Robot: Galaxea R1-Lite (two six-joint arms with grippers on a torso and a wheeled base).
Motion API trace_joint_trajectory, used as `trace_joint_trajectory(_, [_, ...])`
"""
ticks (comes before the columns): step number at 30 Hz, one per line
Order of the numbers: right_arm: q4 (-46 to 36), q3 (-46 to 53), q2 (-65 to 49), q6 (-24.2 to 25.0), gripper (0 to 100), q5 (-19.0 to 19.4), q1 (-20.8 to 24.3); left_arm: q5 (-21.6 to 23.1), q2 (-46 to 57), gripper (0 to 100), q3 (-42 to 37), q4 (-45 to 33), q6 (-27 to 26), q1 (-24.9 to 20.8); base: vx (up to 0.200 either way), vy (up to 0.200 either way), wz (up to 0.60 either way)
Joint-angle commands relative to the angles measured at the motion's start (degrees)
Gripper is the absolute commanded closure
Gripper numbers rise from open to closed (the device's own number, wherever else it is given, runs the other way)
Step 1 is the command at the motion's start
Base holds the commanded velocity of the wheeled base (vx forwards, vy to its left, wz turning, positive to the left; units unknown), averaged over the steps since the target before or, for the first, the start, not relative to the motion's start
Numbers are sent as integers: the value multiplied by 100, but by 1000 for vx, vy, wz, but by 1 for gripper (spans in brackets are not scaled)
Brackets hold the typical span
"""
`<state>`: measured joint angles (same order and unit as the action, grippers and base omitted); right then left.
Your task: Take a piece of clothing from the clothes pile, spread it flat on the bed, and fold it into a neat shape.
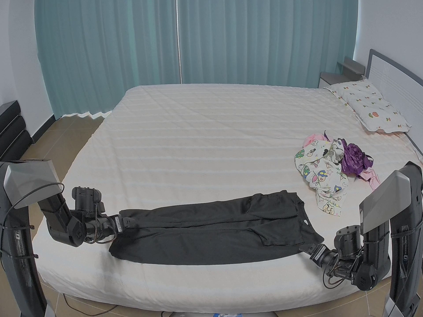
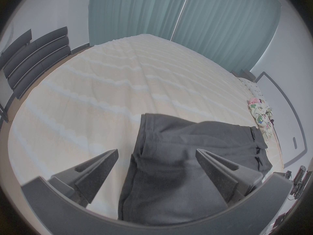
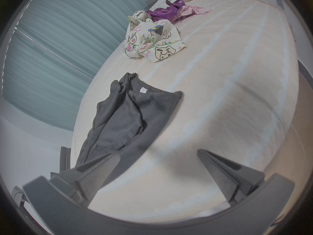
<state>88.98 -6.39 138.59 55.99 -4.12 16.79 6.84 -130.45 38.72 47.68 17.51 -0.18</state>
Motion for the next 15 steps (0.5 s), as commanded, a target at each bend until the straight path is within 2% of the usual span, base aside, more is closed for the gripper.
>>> trace_joint_trajectory(1, [93,-3,10,-1,0,8,0,2,108,0,13,5,-2,1,0,0,0])
trace_joint_trajectory(9, [93,-3,18,-9,0,-1,0,-7,-68,0,532,-57,7,-8,0,0,0])
trace_joint_trajectory(15, [93,-3,18,-9,0,-1,0,-42,-578,0,1077,-233,-63,-140,0,0,0])
